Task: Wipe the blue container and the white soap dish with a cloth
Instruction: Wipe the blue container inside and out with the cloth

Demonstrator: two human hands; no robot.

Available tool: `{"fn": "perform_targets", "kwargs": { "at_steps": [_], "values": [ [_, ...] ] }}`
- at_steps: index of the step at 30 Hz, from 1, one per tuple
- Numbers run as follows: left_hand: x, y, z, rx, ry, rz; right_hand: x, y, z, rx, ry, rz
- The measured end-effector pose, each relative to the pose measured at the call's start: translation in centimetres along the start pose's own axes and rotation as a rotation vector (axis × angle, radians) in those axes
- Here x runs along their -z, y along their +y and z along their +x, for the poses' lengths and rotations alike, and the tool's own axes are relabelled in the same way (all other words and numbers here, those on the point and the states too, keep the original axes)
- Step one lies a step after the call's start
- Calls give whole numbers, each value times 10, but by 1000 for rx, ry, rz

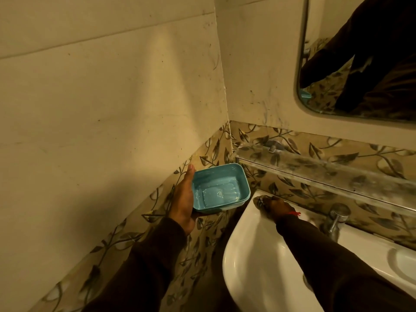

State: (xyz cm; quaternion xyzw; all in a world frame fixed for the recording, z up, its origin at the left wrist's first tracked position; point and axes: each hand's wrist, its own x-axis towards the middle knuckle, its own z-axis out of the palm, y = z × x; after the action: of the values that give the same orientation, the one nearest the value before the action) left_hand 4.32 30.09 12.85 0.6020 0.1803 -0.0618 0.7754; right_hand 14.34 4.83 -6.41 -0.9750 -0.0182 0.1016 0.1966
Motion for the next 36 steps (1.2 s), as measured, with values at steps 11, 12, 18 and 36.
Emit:
{"fn": "perform_targets", "kwargs": {
  "at_steps": [11, 12, 18, 36],
  "values": [
    [-15, 26, -18, -140, 46, -2, 57, -35, -78, 298, 292, 453],
    [-18, 27, -21, -164, 51, -7, 67, -39, -91, 321, 326, 517],
    [-38, 30, -32, -256, 92, -15, 122, -52, -166, 428, 542, 852],
    [-226, 9, -91, -263, -427, 64, 254, 18, -295, 378, 1035, 923]
  ]
}}
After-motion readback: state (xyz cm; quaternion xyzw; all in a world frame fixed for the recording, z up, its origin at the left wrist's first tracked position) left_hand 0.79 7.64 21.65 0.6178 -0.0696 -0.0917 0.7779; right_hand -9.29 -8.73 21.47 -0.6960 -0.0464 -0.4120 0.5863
